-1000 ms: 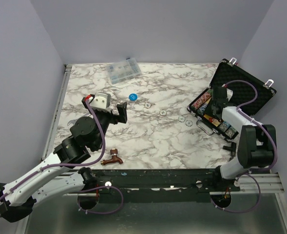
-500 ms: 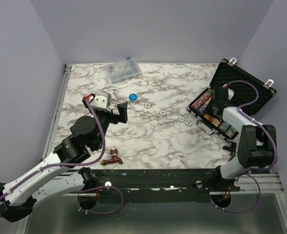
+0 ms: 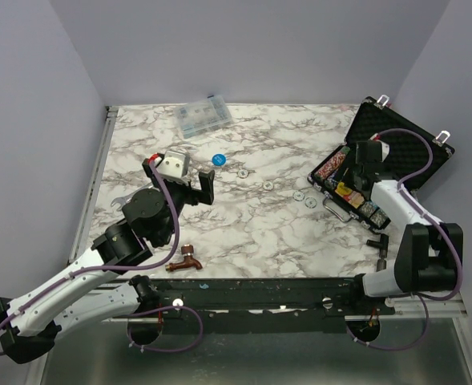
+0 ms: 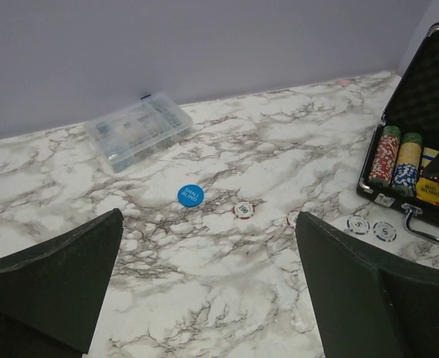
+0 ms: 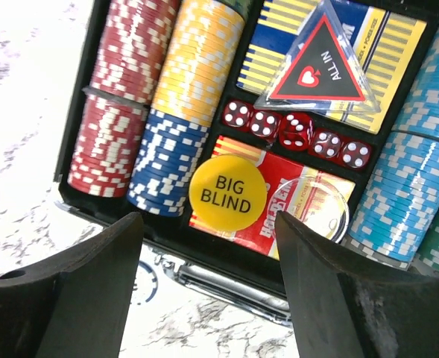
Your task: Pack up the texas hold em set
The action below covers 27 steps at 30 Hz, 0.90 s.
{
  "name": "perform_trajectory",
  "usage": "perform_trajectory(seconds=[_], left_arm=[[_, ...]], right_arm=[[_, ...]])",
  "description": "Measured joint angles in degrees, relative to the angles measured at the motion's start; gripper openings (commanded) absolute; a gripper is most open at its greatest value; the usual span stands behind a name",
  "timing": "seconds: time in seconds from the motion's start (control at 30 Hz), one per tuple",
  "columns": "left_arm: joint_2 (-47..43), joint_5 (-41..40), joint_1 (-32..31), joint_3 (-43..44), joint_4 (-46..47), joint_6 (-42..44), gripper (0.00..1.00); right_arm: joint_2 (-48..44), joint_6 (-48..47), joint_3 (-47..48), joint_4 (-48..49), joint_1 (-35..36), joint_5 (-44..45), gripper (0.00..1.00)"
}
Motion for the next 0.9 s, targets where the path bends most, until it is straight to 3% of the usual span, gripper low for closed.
perform_trajectory(seconds=[0.13, 0.23, 0.37, 0.6, 0.9], left_arm=[[0.24, 0.13, 0.00, 0.17, -0.42, -0.20, 0.99], [0.17, 0.44, 0.00, 0.61, -0.52, -0.48, 0.99], [-0.28, 0.42, 0.00, 0.61, -0.35, -0.48, 0.99], [-0.28, -0.02, 0.00, 0.59, -0.07, -0.11, 0.99], [-1.51, -1.81, 0.00, 0.11, 1.55, 0.83, 0.99]], right_arm=[[-2.91, -0.90, 0.33, 0.11, 0.00, -2.34, 0.74], [-3.45, -1.33, 0.59, 0.76, 0.48, -6.21, 0.90], [-0.74, -2.73, 3.65, 0.98, 6.97, -8.28, 0.99], [14.71, -4.55, 17.77, 7.06, 22.60, -10.88, 1.00], [40.65, 2.27, 39.67, 14.51, 31.50, -12.37, 1.00]])
